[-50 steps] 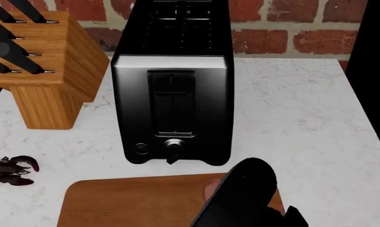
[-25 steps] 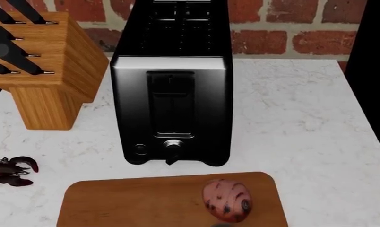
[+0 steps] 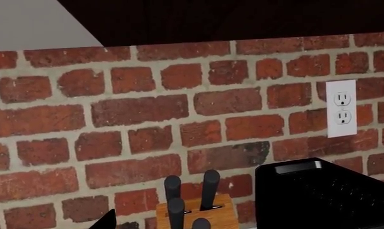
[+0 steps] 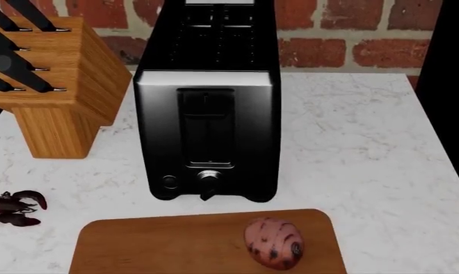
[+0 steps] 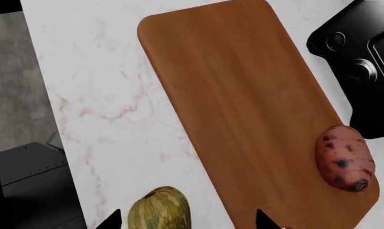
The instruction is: Clear the non-vegetable object off the cutting board and place the vegetables onto it.
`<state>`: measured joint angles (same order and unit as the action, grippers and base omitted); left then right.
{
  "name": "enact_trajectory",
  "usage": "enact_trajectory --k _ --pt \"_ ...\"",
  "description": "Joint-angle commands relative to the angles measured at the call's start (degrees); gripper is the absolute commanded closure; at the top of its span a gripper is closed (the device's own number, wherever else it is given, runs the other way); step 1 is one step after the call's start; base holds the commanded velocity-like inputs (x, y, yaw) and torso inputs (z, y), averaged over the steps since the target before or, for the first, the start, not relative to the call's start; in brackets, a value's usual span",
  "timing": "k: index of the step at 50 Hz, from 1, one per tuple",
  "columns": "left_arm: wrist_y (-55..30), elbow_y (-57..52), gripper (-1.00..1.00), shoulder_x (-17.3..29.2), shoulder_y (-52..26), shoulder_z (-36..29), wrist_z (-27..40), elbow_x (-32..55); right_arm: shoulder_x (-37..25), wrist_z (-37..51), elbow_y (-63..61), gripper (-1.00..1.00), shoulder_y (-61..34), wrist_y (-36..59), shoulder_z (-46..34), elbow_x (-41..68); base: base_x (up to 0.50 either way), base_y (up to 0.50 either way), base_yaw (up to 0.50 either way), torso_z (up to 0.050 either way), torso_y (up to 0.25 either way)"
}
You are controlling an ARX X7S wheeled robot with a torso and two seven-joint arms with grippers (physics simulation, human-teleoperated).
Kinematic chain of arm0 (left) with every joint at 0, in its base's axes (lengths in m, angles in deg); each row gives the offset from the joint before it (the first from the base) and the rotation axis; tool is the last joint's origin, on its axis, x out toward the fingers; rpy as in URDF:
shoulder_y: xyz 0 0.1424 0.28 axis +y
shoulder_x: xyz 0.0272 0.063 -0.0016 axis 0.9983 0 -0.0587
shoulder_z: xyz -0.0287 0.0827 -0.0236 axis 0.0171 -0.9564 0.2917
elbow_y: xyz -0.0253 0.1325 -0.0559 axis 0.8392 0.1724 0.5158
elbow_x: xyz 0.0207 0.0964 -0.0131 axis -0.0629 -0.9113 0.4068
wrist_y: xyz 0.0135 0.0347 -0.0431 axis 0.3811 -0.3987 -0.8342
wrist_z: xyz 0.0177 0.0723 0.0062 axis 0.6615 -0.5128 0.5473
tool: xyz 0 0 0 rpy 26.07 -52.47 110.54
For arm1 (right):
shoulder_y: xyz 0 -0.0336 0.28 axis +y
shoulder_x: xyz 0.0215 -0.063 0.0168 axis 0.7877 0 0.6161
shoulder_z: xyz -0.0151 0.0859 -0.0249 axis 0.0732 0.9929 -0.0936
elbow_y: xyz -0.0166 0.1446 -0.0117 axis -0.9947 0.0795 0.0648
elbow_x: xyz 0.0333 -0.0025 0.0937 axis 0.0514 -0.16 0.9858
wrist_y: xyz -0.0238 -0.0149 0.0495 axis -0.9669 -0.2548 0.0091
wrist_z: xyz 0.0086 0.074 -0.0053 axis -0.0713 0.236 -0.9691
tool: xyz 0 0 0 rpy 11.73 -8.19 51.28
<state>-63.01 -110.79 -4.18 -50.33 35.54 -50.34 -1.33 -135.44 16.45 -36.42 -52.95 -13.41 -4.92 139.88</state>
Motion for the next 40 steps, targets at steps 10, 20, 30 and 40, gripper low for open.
enact_trajectory --k 10,20,30,40 --pt "0.54 -1.2 -1.0 -0.72 1.45 1.33 -1.54 -1.61 -6.51 -7.55 -1.2 -1.0 11.27 0.21 6.76 -10.58 0.0 -0.05 -0.03 -0.015 0.0" --pt "0.27 -1.21 -1.0 -0.91 1.26 1.29 -1.46 -1.59 -7.48 -11.57 -2.03 -1.0 18.98 0.63 10.67 -16.72 0.0 -0.05 -0.04 -0.015 0.0" --pt "-0.43 -1.26 -1.0 -1.05 0.37 1.24 -1.31 -1.5 -9.48 -14.64 -2.64 -1.0 24.44 2.02 13.27 -20.67 0.0 -0.05 -0.05 -0.016 0.0" --pt "-0.19 -1.37 -1.0 -0.84 0.82 1.52 -1.4 -1.48 -11.45 -16.54 -2.15 -1.0 26.76 3.05 14.89 -22.42 -0.01 -0.06 -0.06 -0.017 0.0"
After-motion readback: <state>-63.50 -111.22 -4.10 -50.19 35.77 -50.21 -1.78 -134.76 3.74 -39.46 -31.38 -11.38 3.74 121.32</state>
